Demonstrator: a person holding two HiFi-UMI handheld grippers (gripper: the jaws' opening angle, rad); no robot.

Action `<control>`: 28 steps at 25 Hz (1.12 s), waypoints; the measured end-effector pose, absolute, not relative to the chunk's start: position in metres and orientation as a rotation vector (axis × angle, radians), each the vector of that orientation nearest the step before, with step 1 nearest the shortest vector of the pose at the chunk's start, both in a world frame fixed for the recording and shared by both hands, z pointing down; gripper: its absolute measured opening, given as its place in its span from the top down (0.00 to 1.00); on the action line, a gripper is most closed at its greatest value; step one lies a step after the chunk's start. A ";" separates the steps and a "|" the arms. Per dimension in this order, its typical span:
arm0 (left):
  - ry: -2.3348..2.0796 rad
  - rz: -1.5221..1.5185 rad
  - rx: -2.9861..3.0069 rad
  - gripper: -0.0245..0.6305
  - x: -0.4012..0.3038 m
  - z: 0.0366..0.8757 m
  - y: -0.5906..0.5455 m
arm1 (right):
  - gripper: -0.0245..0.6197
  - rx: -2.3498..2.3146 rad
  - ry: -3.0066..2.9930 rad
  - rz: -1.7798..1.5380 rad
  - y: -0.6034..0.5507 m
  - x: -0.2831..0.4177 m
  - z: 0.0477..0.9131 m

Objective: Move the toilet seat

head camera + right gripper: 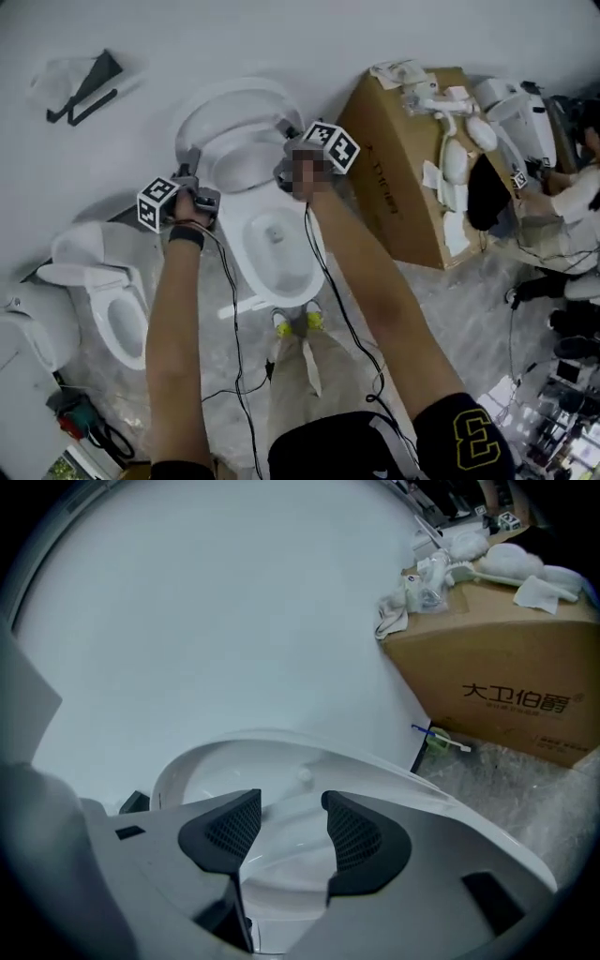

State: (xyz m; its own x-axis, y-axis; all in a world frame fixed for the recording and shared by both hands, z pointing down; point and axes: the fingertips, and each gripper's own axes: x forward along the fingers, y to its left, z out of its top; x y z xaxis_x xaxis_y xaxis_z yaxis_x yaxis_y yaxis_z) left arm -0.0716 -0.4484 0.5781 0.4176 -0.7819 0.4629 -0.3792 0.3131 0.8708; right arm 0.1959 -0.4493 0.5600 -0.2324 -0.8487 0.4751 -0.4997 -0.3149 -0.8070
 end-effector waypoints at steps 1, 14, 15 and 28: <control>-1.191 -0.370 1.292 0.32 -0.078 0.570 -0.443 | 0.60 -1.706 1.632 -1.555 -0.449 0.193 0.555; -1.247 -0.146 1.785 0.54 -0.062 0.457 -0.292 | 0.91 -1.785 2.357 -1.010 -0.296 0.163 0.426; -1.251 -0.144 1.825 0.56 -0.060 0.444 -0.277 | 0.91 -1.779 2.404 -0.960 -0.279 0.159 0.414; -1.296 0.021 2.405 0.74 -0.008 0.327 -0.124 | 0.92 -1.728 2.562 -0.618 -0.112 0.127 0.315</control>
State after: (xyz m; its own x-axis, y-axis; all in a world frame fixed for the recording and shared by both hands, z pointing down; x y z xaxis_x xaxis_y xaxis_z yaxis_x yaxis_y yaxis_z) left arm -0.0076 -0.1240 0.3272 0.5685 -0.7975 0.2021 -0.8037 -0.4858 0.3436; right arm 0.1271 -0.1120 0.3152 -0.3985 -0.8895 0.2234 -0.8935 0.3216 -0.3135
